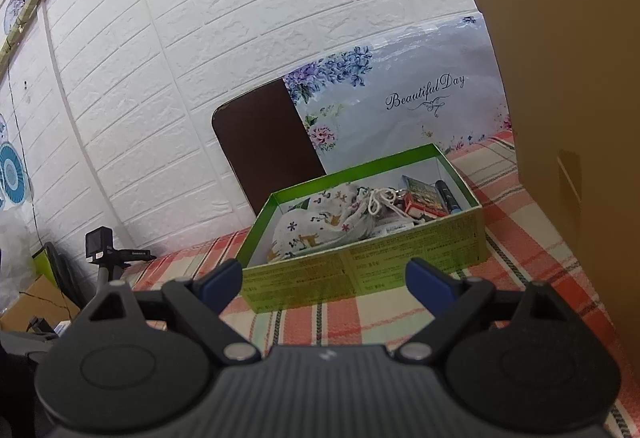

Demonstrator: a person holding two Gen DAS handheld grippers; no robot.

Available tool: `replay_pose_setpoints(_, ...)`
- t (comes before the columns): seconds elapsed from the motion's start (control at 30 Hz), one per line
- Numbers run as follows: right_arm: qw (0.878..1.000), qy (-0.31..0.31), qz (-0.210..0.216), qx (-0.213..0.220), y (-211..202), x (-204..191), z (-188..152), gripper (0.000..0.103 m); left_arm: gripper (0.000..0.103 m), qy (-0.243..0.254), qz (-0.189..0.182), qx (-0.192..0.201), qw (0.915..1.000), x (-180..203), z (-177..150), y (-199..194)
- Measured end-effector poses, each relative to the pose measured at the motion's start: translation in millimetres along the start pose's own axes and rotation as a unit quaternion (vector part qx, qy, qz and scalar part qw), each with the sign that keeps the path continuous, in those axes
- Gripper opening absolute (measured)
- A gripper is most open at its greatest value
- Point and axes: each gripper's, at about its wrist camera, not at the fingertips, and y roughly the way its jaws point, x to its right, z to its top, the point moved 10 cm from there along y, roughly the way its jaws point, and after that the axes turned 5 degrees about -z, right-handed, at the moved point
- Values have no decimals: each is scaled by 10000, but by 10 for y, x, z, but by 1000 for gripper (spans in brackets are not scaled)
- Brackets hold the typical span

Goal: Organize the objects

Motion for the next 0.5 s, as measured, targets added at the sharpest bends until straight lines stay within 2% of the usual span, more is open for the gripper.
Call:
replay_pose_setpoints(0.27,10000,-28,-6,12,-24,-19,-5,92,103,17,-5,-21,10000,10,-7,-3)
replay_pose_setpoints(0.5,9998,-131,13,114,-80,-70,66,92,103,-37,-14,110,9999,-9,49,-86)
